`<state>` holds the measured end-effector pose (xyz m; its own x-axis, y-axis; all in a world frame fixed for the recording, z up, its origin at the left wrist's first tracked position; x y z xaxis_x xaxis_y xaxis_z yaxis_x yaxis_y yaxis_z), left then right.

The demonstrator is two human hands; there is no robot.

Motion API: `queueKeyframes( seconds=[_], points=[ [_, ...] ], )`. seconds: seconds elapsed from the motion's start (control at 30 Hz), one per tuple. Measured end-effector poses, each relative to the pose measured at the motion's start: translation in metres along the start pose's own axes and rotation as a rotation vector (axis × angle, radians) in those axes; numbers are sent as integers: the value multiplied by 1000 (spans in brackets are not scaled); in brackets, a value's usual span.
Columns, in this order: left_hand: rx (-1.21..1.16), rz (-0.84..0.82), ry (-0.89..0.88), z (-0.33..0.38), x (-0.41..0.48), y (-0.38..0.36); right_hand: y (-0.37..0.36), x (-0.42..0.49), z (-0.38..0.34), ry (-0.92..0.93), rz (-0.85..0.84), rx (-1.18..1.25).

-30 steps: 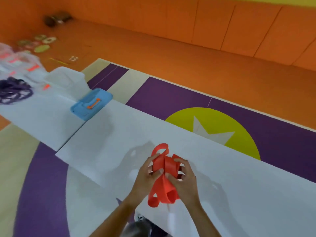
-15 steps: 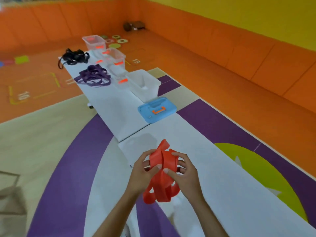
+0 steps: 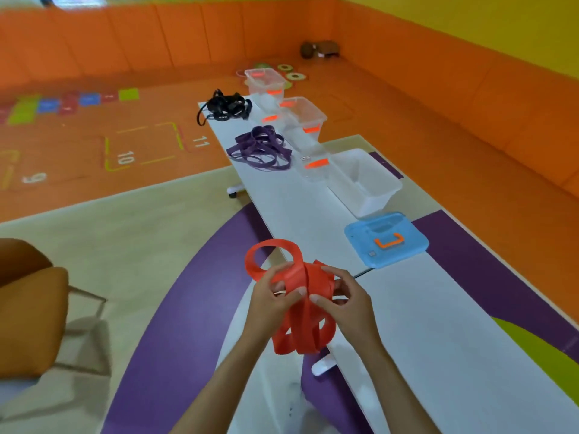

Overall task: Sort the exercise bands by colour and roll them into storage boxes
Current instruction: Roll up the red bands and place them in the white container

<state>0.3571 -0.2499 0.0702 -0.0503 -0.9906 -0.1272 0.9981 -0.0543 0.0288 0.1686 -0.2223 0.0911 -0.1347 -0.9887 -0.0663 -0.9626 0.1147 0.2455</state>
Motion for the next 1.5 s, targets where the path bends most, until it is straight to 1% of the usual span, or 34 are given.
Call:
queueKeyframes(
  seconds=[0.13,0.3,0.6,0.7,0.83,0.9,0.97,1.07,1.2,1.27,1.37,1.43,1.5],
  points=[
    [17,-3,11,-3,65,14,-20,65,4,-12,-7,43],
    [41,-15,41,-6,163,14,-35,157,24,-63,46,123],
    [223,-245,47,-6,313,-28,-24,275,67,-233,174,155],
    [266,-306,85,-24,353,-35,-30,299,81,-270,224,133],
    [334,-390,133,-53,399,-40,-40,326,98,-338,239,37],
    [368,-458,142,-65,423,-46,-43,343,109,-370,266,15],
    [398,-533,159,-78,447,-51,-46,355,122,-415,318,-10],
    [443,-639,187,-97,476,-59,-51,367,140,-534,447,-24],
    [476,-759,242,-121,498,-63,-57,378,143,-678,598,-22],
    [476,-791,270,-131,506,-63,-59,381,144,-734,645,-47],
    [437,-789,338,-132,515,-63,-58,377,147,-801,735,-132],
    [426,-806,361,-128,520,-65,-52,367,144,-850,831,-203],
    [465,-832,363,-129,525,-65,-44,355,145,-897,903,-224]
  ],
)
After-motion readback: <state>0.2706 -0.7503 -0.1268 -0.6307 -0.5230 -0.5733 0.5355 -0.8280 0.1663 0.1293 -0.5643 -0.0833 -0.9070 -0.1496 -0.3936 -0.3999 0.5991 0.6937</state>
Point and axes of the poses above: each hand's wrist, its own x-axis towards the middle knuckle, its own y-axis out of the back of the hand, z = x × y, the point moved 9 cm from there along x, towards the middle knuckle, and after that the axes turned 2 degrees about -x, right-handed, at the moved point
